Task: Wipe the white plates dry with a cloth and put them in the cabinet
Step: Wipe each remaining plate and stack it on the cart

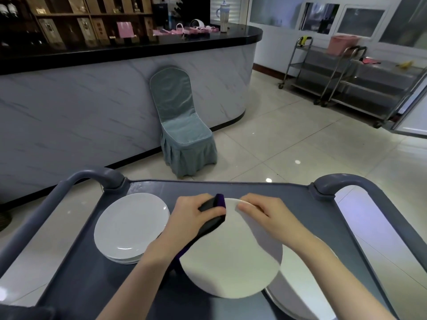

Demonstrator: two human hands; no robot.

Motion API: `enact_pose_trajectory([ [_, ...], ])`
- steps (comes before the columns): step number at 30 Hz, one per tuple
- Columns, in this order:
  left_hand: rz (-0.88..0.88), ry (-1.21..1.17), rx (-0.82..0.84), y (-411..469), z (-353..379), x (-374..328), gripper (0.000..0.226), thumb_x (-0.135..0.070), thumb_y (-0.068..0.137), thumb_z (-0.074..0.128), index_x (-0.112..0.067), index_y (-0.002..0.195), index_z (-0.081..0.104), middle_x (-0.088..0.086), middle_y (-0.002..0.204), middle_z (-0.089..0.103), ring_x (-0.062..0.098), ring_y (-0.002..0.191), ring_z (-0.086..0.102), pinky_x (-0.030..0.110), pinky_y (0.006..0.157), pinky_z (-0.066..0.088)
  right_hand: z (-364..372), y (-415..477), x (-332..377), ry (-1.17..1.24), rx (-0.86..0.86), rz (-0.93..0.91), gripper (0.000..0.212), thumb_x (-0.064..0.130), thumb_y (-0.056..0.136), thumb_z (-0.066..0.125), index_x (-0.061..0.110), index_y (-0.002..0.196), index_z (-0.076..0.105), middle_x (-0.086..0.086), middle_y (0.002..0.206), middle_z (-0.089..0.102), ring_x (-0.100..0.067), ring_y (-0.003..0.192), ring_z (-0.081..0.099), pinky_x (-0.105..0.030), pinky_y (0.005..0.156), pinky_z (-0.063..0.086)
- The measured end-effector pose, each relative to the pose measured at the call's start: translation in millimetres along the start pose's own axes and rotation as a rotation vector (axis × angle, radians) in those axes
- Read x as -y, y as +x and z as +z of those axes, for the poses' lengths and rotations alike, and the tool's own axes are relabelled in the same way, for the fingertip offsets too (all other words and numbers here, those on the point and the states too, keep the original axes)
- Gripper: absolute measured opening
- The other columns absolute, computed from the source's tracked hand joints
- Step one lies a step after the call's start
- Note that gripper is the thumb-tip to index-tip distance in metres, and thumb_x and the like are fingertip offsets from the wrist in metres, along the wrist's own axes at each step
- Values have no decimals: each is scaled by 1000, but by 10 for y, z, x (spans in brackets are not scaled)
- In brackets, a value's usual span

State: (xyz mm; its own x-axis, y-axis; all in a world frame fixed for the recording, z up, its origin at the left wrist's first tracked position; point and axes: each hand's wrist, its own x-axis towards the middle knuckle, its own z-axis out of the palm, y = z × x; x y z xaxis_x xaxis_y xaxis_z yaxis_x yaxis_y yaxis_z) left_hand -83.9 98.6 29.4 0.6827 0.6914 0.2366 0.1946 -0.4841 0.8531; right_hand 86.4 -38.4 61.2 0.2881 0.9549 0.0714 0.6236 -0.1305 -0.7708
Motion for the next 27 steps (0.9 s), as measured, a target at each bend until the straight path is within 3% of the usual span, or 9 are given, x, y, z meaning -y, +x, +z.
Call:
enact_pose_trajectory([
  [4, -83, -48, -23, -74, 91, 77, 32, -43, 78, 72, -20, 64, 54, 0, 58, 51, 3, 55, 39, 16, 55, 34, 111, -44, -69, -25, -142, -34, 18, 26, 100, 57, 20, 91, 72, 19, 87, 69, -1, 80, 61, -10, 72, 40],
  [9, -342, -213, -234, -197, 124, 221, 30, -38, 89, 65, -10, 76, 62, 17, 75, 63, 9, 61, 49, 26, 62, 43, 13, -96, -148, 289, -469, 155, 21, 25, 99, 59, 18, 83, 72, 5, 83, 71, -2, 74, 57, -12, 67, 42],
  [11, -345, -199, -221, -149, 88, 203, 26, -37, 89, 66, -13, 78, 66, 11, 76, 68, 13, 61, 56, 30, 64, 48, 38, -112, -127, 305, -460, 168, 22, 24, 100, 57, 25, 84, 72, 12, 82, 71, 3, 75, 59, -8, 66, 42],
  [13, -274, -137, -178, -58, 28, 146, 17, -37, 88, 67, -22, 79, 69, -3, 76, 72, 5, 64, 62, 18, 64, 49, 91, -119, -112, 281, -419, 155, 22, 23, 101, 55, 25, 85, 70, 11, 82, 70, 2, 75, 58, -8, 67, 42],
  [16, -154, -27, -132, 80, -81, 83, 18, -32, 85, 73, -30, 69, 65, -14, 68, 68, -4, 59, 55, 10, 58, 43, 139, -106, -101, 246, -385, 125, 22, 23, 102, 53, 18, 85, 66, 2, 81, 65, -6, 74, 54, -13, 67, 40],
  [19, -29, 75, 13, 175, -124, 34, 36, -31, 80, 79, -34, 56, 52, -18, 52, 51, 1, 52, 43, 13, 54, 36, 213, -67, -30, 152, -265, 79, 19, 24, 101, 54, 21, 86, 65, 9, 83, 66, -6, 77, 57, -15, 71, 42],
  [21, 14, 123, 103, 183, -105, -13, 36, -32, 79, 79, -35, 57, 51, -16, 51, 47, 2, 52, 40, 14, 53, 33, 211, -42, 3, 89, -199, 46, 20, 26, 101, 55, 21, 85, 65, 13, 83, 66, -5, 77, 58, -16, 71, 42],
  [24, -90, -15, -9, 59, -53, 53, 24, -34, 83, 74, -23, 68, 59, -10, 58, 56, 1, 56, 46, 15, 56, 37, 60, -25, 5, 120, -255, 45, 22, 26, 99, 58, 23, 78, 66, 13, 75, 65, -1, 68, 52, -12, 66, 40],
  [27, -301, -163, -216, -119, 44, 150, 17, -39, 87, 65, -26, 76, 66, -7, 72, 69, 4, 64, 59, 15, 61, 46, -1, -14, -30, 294, -460, 139, 24, 24, 98, 60, 11, 80, 69, -4, 75, 64, -10, 65, 48, -13, 62, 39],
])
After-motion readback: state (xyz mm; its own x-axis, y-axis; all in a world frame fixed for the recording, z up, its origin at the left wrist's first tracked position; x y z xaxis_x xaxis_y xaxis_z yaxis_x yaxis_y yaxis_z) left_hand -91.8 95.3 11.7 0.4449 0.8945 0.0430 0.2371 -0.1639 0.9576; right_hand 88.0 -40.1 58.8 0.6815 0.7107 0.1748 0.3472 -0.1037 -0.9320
